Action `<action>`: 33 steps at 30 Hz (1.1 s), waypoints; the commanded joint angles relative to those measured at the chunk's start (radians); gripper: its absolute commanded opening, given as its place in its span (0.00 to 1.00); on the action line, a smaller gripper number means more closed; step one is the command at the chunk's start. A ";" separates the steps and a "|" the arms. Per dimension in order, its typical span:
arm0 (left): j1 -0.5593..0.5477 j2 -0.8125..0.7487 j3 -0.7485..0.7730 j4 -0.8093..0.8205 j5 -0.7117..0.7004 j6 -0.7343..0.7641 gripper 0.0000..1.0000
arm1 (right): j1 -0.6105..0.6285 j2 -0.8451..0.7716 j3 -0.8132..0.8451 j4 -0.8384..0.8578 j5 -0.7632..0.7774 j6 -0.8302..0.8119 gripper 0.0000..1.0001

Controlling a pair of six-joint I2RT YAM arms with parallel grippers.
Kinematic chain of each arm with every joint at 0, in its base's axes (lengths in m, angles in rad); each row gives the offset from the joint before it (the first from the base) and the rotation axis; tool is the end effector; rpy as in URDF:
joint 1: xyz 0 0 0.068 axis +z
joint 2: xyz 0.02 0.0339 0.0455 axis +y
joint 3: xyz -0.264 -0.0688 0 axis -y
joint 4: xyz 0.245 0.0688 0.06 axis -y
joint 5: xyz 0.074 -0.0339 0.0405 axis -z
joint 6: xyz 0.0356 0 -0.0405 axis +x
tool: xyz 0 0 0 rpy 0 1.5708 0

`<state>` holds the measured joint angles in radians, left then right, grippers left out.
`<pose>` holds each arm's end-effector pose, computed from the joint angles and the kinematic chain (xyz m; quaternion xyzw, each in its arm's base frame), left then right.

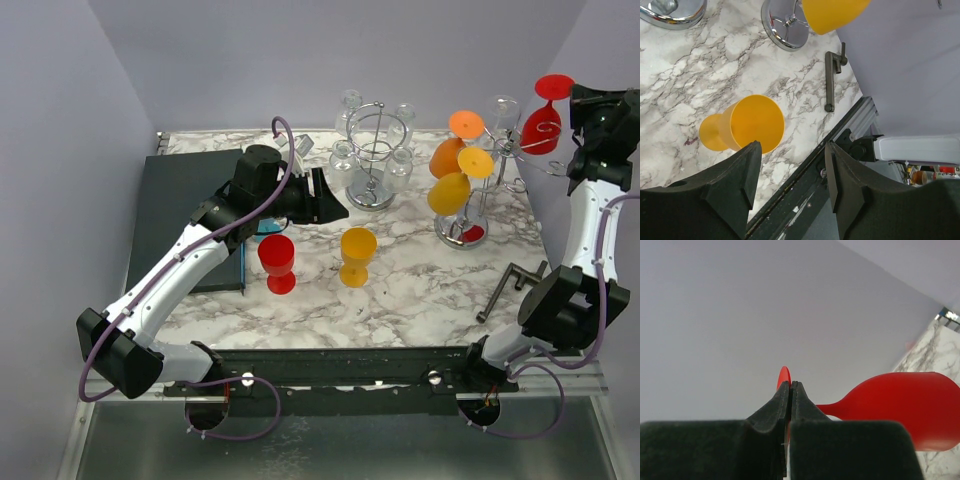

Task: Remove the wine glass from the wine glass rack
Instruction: Pick up the wine glass from the wine rack.

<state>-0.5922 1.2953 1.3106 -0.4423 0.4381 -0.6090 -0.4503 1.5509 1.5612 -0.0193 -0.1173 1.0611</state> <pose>0.2313 -0.1738 0.3873 0.1107 0.8217 -0.4493 0.3326 0.3336 -0.1566 0.4390 0.4562 0.5443 0.2510 0.6577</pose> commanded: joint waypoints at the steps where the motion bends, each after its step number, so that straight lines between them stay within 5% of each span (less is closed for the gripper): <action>1: 0.009 0.006 0.015 0.027 -0.014 -0.010 0.60 | 0.005 0.011 0.106 0.053 0.062 -0.067 0.01; 14: 0.023 0.050 0.130 0.033 -0.038 -0.054 0.61 | 0.006 -0.039 0.294 -0.015 0.006 -0.068 0.01; 26: 0.107 0.106 0.238 0.161 0.043 -0.145 0.65 | 0.028 -0.144 0.303 -0.071 -0.344 0.236 0.01; 33: 0.173 0.126 0.209 0.428 0.150 -0.311 0.72 | 0.249 -0.165 0.289 -0.011 -0.386 0.342 0.01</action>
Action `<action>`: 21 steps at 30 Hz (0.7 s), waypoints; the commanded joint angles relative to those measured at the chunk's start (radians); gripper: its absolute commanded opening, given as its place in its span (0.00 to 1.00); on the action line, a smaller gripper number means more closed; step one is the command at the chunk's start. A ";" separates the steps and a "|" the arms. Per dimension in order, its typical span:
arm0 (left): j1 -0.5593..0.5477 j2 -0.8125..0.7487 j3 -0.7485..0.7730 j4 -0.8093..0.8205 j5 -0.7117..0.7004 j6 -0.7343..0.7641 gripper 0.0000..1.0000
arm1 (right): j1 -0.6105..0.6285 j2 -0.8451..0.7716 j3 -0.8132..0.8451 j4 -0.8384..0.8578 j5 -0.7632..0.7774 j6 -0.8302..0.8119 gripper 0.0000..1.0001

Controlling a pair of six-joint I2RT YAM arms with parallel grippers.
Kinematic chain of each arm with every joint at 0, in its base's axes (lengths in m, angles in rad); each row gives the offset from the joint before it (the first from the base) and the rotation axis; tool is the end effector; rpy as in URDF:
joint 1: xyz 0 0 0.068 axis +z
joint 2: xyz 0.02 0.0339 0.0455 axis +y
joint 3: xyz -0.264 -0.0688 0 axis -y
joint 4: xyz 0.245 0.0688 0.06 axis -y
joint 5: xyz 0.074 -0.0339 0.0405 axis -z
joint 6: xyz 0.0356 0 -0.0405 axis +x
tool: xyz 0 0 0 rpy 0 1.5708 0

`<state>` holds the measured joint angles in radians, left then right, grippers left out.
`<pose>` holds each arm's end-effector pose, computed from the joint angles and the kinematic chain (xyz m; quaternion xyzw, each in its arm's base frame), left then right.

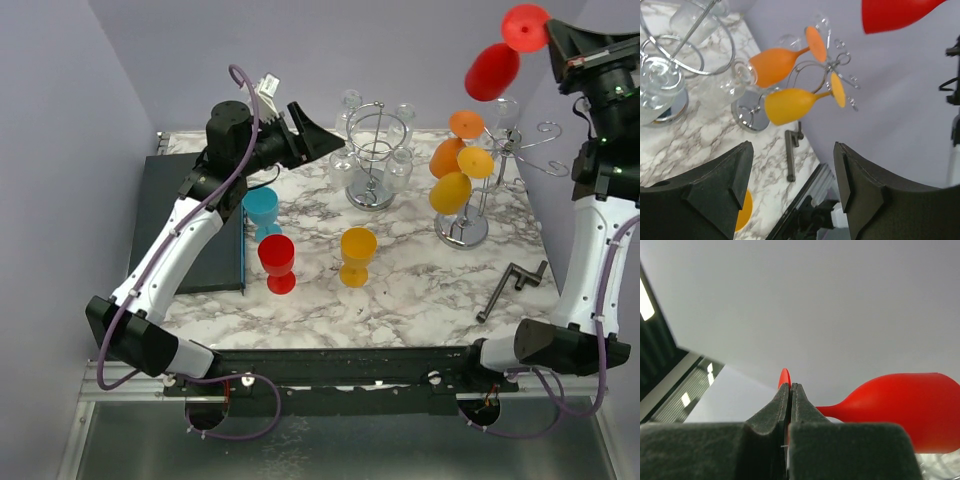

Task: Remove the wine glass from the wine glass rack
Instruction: Place the wine glass at the center of the board.

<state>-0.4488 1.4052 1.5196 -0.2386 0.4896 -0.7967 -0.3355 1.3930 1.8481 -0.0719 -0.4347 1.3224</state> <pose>0.2789 -0.1529 0.4484 0.0321 0.7441 -0.5221 0.4156 0.2557 -0.0733 0.5747 0.2820 0.5009 0.4896 0.6556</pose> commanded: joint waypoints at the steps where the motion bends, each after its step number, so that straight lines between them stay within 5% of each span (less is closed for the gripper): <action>1: 0.038 0.022 -0.008 0.283 0.108 -0.151 0.72 | 0.176 -0.001 0.009 0.048 -0.062 0.083 0.00; 10: 0.132 0.040 -0.114 0.653 0.162 -0.394 0.77 | 0.500 0.069 0.004 0.117 0.008 0.120 0.00; 21: 0.231 0.070 -0.199 0.941 0.213 -0.629 0.81 | 0.658 0.174 0.007 0.239 0.008 0.238 0.01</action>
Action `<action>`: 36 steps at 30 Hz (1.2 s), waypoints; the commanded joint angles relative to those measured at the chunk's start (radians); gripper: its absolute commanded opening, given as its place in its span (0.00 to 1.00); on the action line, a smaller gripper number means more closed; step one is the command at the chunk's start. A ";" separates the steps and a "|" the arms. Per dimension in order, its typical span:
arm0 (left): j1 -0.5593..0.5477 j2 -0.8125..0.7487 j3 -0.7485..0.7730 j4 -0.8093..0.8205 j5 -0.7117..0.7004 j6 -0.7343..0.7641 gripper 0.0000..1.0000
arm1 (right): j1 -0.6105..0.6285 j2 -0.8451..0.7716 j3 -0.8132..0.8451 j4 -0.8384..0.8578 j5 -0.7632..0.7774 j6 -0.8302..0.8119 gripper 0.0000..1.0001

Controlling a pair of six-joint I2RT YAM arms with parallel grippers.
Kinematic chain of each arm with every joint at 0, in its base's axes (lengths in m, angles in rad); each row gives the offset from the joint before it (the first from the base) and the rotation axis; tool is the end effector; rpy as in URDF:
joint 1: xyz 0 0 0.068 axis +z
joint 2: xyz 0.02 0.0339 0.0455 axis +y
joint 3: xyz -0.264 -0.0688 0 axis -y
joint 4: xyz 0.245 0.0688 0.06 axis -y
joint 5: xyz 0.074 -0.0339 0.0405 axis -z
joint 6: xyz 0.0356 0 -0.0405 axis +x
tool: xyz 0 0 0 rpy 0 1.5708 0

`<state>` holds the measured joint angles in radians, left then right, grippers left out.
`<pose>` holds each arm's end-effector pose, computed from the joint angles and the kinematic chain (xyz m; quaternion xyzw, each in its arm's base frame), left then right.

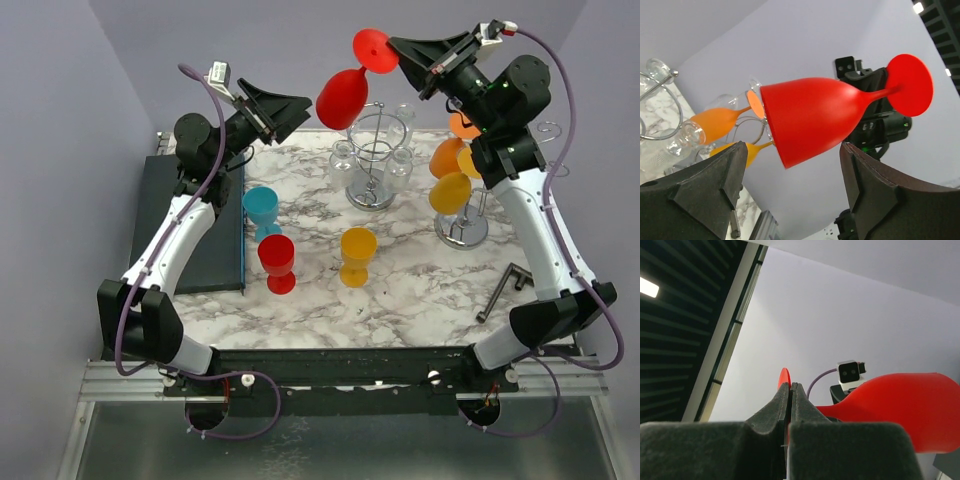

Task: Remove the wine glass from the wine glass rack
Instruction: Place the wine glass at the center of the board.

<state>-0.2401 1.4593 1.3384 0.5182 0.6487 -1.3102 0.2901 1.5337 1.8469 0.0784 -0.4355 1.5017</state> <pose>0.3207 -0.1007 0.4455 -0.0393 0.5868 -0.6784 0.4403 0.3052 0.1068 0.5504 0.1615 0.5485 0.7087 0.4133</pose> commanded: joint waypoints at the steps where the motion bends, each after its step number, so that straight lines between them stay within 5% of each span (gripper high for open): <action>1: 0.026 0.019 -0.021 0.211 0.059 -0.136 0.81 | 0.041 0.041 0.009 0.098 0.006 0.068 0.01; 19: 0.039 0.019 -0.053 0.577 0.065 -0.478 0.69 | 0.064 0.106 0.005 0.218 -0.047 0.201 0.01; 36: 0.039 -0.060 -0.066 0.641 0.027 -0.570 0.22 | 0.064 0.047 -0.094 0.218 -0.057 0.164 0.01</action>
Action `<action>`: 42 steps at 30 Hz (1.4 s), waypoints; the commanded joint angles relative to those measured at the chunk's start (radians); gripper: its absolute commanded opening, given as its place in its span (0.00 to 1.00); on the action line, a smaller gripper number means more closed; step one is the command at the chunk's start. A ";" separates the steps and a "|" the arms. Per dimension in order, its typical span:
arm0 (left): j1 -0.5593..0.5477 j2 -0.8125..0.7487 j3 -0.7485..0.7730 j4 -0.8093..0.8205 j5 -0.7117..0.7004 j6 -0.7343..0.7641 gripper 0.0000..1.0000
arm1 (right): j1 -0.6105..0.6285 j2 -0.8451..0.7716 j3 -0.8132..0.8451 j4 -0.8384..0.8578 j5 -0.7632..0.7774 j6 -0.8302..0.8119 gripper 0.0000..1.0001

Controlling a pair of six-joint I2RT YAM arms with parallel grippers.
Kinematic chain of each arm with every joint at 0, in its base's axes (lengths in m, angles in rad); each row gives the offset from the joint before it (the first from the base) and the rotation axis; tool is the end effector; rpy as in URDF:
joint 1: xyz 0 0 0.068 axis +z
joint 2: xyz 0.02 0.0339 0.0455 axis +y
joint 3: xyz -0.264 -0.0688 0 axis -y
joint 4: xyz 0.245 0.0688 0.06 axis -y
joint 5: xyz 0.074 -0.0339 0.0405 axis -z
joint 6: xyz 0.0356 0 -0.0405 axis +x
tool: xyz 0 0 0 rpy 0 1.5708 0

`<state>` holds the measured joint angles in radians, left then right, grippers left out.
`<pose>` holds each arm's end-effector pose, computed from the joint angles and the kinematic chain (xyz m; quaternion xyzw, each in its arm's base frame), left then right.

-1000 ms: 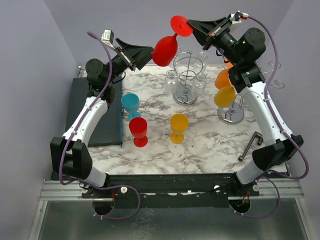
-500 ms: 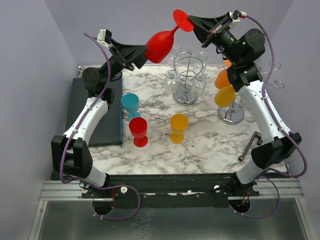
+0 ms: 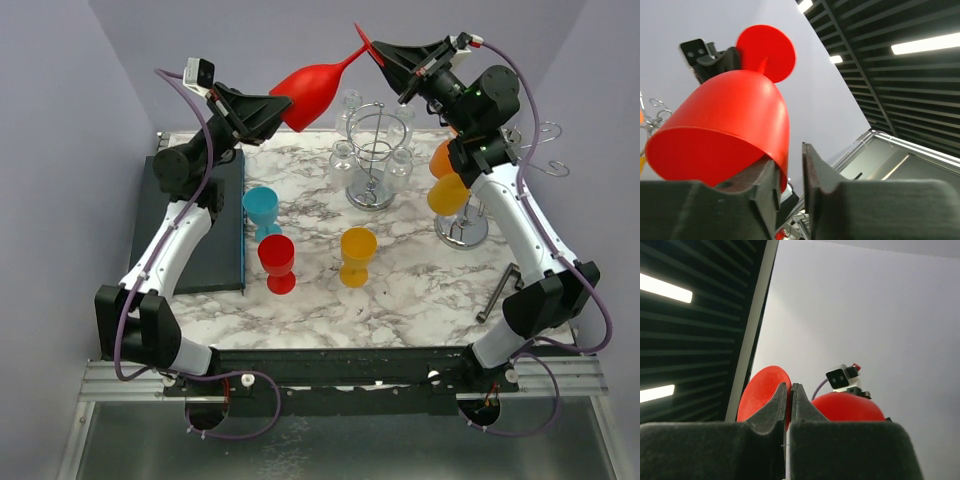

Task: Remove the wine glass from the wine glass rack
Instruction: Place the wine glass at the center of the board.

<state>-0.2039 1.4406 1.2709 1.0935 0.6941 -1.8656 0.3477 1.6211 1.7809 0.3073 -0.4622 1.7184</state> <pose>0.2876 -0.0827 0.4739 -0.0033 0.4397 -0.8218 0.3624 0.3332 0.1376 0.5231 0.1720 0.5185 0.7734 0.3214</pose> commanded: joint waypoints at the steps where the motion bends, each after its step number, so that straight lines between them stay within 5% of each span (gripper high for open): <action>1: 0.003 -0.045 0.001 0.064 -0.018 -0.014 0.15 | 0.007 -0.051 -0.031 -0.036 -0.024 -0.074 0.01; 3: 0.003 -0.053 -0.001 0.040 -0.009 -0.004 0.02 | 0.006 -0.073 -0.022 -0.120 -0.002 -0.147 0.08; 8: 0.004 -0.125 0.005 -0.220 0.029 0.158 0.00 | 0.006 -0.153 0.036 -0.410 0.145 -0.412 0.60; 19: -0.005 -0.228 0.286 -1.465 -0.131 0.884 0.00 | 0.006 -0.198 0.287 -0.929 0.447 -0.908 1.00; 29: -0.173 -0.138 0.527 -2.061 -0.499 1.219 0.00 | 0.005 -0.197 0.274 -1.047 0.459 -1.060 1.00; 37: -0.372 0.008 0.641 -2.253 -0.794 1.322 0.00 | 0.007 -0.216 0.234 -1.047 0.448 -1.086 1.00; 42: -0.406 0.084 0.657 -2.274 -0.823 1.360 0.00 | 0.005 -0.219 0.232 -1.064 0.458 -1.102 1.00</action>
<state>-0.5873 1.4712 1.8896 -1.0996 -0.0116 -0.5804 0.3481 1.4155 2.0159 -0.7250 -0.0338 0.6525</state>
